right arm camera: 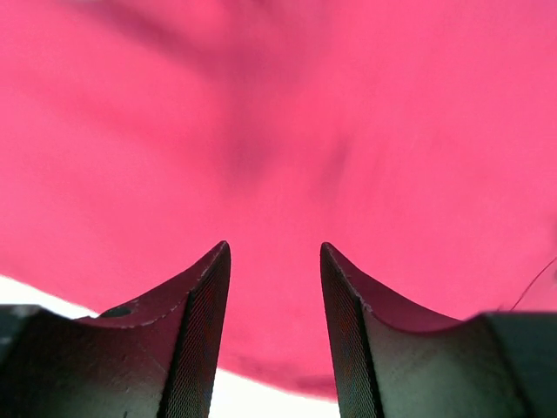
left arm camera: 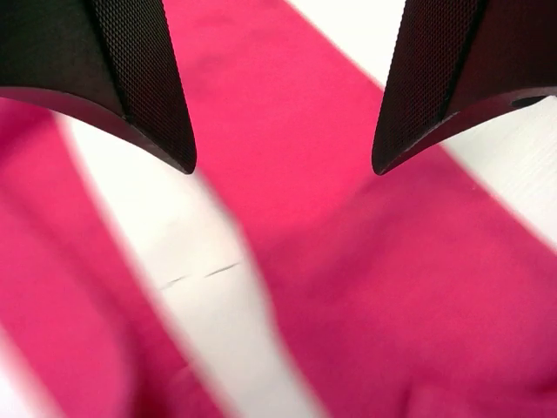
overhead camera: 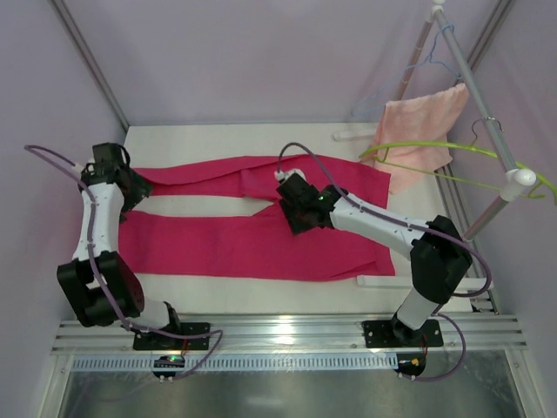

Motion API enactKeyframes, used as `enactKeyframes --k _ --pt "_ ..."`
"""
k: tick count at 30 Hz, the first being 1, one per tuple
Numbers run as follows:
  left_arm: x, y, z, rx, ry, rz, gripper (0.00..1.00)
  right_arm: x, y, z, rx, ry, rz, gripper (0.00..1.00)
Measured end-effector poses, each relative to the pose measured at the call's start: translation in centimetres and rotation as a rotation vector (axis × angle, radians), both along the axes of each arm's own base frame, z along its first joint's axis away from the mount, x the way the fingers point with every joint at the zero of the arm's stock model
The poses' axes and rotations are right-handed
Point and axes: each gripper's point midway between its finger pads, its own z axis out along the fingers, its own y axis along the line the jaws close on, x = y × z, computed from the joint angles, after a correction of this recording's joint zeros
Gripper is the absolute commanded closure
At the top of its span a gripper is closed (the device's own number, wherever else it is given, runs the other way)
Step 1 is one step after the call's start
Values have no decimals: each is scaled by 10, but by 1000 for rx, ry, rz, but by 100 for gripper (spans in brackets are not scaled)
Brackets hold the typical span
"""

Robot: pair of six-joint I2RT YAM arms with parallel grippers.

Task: Place the trousers on the hanger
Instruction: Fold the trousers

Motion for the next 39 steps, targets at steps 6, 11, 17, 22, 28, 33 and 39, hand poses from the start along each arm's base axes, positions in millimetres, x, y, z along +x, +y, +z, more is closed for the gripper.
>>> enactKeyframes --k 6,11,17,22,28,33,39 --pt "71 2 72 -13 -262 -52 18 102 43 106 92 -391 64 51" --pt "111 3 28 -88 -196 -75 19 164 38 119 51 -529 92 51" --pt "117 1 -28 -129 -78 -118 23 224 40 84 -26 -516 120 52" --pt "119 11 -31 -66 -63 -153 28 229 45 56 -56 -474 145 52" --pt "123 21 -46 -14 -31 -184 39 226 54 55 -19 -467 156 52" --pt "115 22 -74 -16 30 -206 40 226 56 55 -10 -464 156 52" --pt "125 25 -91 -13 53 -224 39 224 56 54 -2 -459 154 52"
